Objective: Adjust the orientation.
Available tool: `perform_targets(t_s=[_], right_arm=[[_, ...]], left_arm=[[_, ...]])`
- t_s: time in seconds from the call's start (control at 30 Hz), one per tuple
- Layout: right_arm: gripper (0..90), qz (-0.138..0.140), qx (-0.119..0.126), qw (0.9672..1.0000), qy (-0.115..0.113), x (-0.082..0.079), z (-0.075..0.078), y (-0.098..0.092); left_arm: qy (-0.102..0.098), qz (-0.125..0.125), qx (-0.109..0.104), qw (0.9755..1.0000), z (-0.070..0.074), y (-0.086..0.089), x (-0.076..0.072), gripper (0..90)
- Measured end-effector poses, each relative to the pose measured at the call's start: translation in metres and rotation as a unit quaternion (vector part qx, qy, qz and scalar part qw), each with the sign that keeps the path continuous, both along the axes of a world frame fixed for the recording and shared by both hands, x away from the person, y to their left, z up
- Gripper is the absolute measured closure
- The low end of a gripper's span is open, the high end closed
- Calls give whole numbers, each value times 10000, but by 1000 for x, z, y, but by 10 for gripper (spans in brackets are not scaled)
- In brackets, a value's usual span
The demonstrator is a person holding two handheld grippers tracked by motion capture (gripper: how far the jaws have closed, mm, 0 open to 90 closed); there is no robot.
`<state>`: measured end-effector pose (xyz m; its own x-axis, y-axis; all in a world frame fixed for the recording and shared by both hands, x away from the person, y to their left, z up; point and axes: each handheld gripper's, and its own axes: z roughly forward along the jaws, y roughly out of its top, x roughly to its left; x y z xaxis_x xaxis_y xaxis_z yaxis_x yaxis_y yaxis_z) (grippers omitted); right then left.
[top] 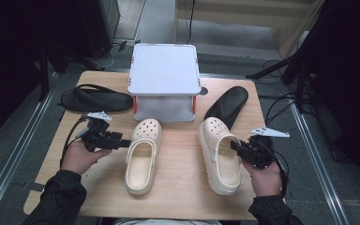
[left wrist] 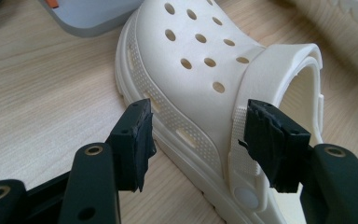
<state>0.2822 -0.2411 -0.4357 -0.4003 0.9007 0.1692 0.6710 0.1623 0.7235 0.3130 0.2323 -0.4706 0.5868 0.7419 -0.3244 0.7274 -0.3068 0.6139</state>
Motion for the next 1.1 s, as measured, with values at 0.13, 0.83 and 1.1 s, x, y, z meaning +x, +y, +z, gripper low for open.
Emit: perform_targets(t_s=[0.13,0.83,1.1], right_arm=[[763,262,-53,9996,33,4,-2,18],[761,964,-402,9945,82,30,-18,87],[760,1068,-787,9912,-11,34,-27,110]], left_arm=[[10,50,-9,10000,0,2,-5,431],[48,-85,-90,9999,1,2,-18,900],[183,-42,-56,9998,-15,3,-11,900]])
